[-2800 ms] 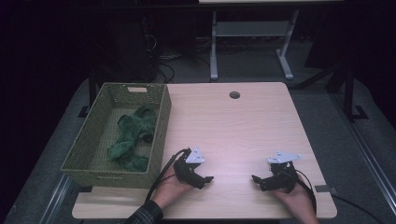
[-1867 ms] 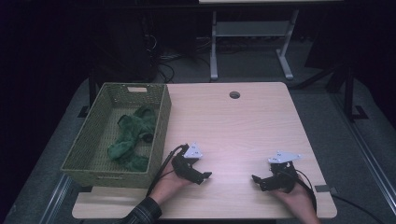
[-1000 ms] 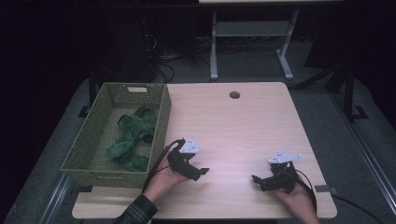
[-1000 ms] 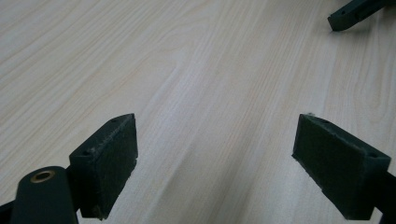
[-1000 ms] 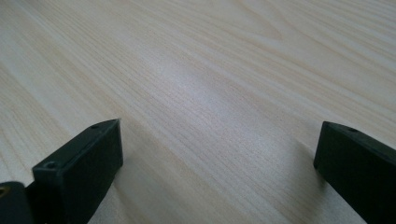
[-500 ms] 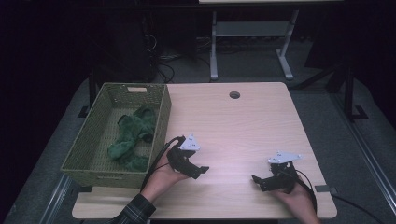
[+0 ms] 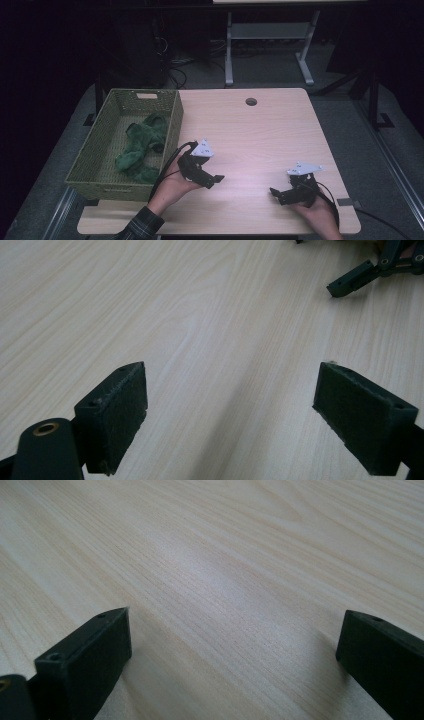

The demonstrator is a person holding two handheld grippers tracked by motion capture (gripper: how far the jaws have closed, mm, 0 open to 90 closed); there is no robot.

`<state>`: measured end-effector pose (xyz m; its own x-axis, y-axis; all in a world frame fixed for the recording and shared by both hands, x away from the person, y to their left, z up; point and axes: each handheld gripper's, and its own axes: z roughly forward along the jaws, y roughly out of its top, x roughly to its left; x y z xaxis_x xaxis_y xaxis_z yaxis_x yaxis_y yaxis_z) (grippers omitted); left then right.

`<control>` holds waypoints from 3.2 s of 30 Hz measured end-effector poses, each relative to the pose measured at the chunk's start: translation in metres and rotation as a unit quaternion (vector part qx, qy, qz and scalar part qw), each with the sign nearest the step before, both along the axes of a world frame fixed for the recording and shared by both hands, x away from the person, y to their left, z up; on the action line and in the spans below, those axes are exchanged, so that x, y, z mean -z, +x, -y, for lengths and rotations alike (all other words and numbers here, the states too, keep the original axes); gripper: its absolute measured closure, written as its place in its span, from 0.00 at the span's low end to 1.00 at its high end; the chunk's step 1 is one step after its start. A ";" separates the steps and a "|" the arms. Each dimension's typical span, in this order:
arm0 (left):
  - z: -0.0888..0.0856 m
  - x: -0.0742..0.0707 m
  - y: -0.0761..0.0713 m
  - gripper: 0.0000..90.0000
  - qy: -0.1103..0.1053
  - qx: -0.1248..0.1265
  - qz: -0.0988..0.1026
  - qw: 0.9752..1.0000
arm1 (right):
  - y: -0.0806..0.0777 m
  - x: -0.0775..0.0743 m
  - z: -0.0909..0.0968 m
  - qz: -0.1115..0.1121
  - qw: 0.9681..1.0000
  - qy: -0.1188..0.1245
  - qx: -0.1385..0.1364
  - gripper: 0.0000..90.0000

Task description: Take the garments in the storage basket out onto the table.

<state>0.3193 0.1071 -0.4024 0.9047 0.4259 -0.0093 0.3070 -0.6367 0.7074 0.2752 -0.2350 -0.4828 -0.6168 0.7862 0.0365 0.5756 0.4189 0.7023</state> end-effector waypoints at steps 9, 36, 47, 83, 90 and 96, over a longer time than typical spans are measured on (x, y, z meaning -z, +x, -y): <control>-0.002 -0.012 0.003 0.15 0.002 0.001 0.004 1.000 | 0.000 0.000 0.000 0.000 1.000 0.001 0.001 0.01; -0.023 -0.047 0.021 0.15 -0.013 0.003 0.005 1.000 | 0.000 0.000 0.000 0.000 1.000 0.000 0.001 0.01; -0.044 -0.056 0.024 0.16 -0.021 -0.012 0.012 1.000 | 0.000 0.000 0.000 0.000 1.000 0.000 0.001 0.01; -0.139 -0.073 0.038 0.24 -0.031 -0.108 0.026 0.993 | 0.000 0.000 0.000 0.000 1.000 0.000 0.001 0.01; -0.156 -0.069 0.045 0.29 -0.019 -0.120 0.023 0.992 | 0.000 0.000 0.000 0.000 1.000 0.001 0.001 0.01; -0.177 -0.069 0.051 0.34 -0.008 -0.144 0.025 0.989 | 0.000 0.000 0.000 0.000 1.000 0.001 0.001 0.01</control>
